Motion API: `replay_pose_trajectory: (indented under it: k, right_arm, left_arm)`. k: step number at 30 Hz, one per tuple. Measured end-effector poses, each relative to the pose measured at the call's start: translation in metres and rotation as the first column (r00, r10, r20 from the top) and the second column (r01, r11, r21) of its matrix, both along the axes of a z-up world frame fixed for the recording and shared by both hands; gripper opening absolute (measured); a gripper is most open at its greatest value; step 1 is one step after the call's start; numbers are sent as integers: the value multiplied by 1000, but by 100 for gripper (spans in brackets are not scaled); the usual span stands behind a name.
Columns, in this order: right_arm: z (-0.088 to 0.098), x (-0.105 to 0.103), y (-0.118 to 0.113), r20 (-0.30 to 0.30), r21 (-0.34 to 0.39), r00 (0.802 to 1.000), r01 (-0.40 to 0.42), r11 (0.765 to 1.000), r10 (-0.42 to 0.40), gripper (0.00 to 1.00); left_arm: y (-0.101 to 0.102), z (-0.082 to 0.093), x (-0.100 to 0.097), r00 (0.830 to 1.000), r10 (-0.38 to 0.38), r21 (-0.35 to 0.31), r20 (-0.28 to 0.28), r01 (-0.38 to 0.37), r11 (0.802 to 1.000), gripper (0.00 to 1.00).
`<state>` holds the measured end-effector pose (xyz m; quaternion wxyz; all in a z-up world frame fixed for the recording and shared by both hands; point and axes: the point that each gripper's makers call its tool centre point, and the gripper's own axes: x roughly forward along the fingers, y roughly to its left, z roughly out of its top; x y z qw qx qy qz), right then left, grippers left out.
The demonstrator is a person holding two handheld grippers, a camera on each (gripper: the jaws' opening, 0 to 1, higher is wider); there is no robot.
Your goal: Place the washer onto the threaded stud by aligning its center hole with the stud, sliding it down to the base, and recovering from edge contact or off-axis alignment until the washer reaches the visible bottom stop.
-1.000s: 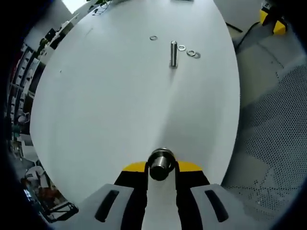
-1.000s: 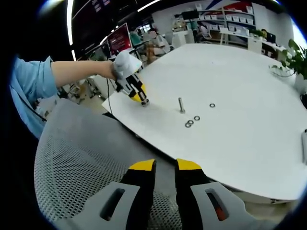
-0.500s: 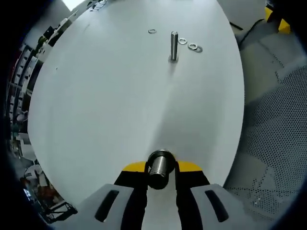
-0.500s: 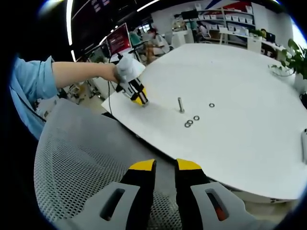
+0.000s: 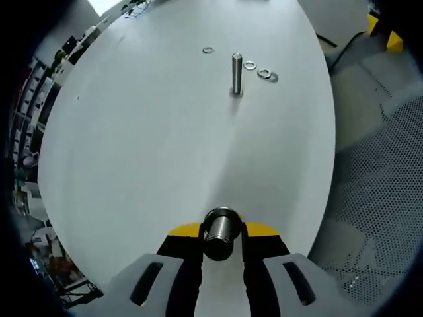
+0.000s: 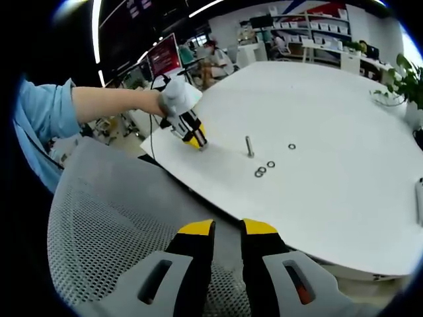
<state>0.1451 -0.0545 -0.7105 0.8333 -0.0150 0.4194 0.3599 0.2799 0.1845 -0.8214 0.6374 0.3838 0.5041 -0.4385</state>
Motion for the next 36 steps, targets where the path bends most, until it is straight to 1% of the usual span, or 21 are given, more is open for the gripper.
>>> replay_pose_trajectory:
  k: [1, 5, 6, 7, 9, 11, 12, 13, 15, 17, 20, 24, 26, 28, 29, 31, 36]
  right_arm:
    - [0, 0, 0, 0, 0, 1000, 0, 1000, 0, 18]
    - [0, -1, 1, -1, 0, 1000, -5, 1000, 5, 18]
    - [0, -1, 1, -1, 0, 1000, -8, 1000, 8, 18]
    - [0, -1, 1, -1, -2, 1000, -11, 1000, 11, 18]
    - [0, -1, 1, -3, -3, 1000, -16, 1000, 16, 18]
    - [-1, -1, 2, -4, -5, 1000, -20, 1000, 20, 18]
    - [-1, -1, 2, -6, -5, 1000, -22, 1000, 22, 18]
    - [-1, -2, 2, -8, -6, 1000, -26, 1000, 26, 18]
    - [-2, -2, 2, -11, -9, 999, -33, 999, 33, 18]
    - [-2, -3, 3, -13, -11, 999, -43, 999, 43, 18]
    - [-2, -4, 3, -16, -14, 999, -52, 999, 52, 18]
    - [-2, -5, 4, -19, -10, 998, -52, 999, 52, 18]
    - [-2, -5, 3, -19, -6, 999, -43, 999, 43, 18]
    - [0, -4, 1, -14, 14, 1000, -18, 1000, 18, 18]
    - [1, -4, 1, -12, 19, 1000, -12, 1000, 12, 18]
    - [1, -3, 1, -10, 21, 1000, -6, 1000, 6, 19]
    - [0, -5, 3, -16, 16, 999, -27, 1000, 27, 19]
  left_arm:
    - [0, 1, 0, 1000, 0, -19, -3, 0, 1000, 21]
    - [11, 10, -1, 999, 45, -35, 2, -45, 998, 21]
    - [14, 12, -3, 998, 66, -33, -7, -66, 997, 21]
    - [16, 15, -6, 998, 66, -38, -3, -66, 997, 21]
    - [18, 22, -10, 998, 55, -46, 19, -54, 997, 21]
    - [20, 30, -12, 997, 65, -58, 36, -63, 996, 20]
    - [18, 37, -13, 995, 76, -87, 58, -70, 994, 20]
    - [18, 42, -14, 994, 91, -105, 65, -84, 991, 20]
    - [19, 51, -19, 991, 119, -128, 68, -110, 986, 18]
    - [22, 63, -22, 986, 132, -155, 97, -116, 981, 17]
    - [24, 83, -31, 977, 169, -208, 127, -140, 968, 17]
    - [28, 105, -45, 964, 211, -261, 162, -164, 951, 17]
    - [29, 113, -50, 958, 225, -279, 176, -171, 945, 17]
    - [31, 125, -55, 946, 250, -310, 204, -180, 934, 19]
    - [32, 126, -56, 944, 256, -315, 205, -184, 931, 19]
    - [34, 134, -60, 934, 283, -340, 217, -199, 919, 19]
    - [37, 150, -72, 909, 342, -395, 239, -231, 889, 20]
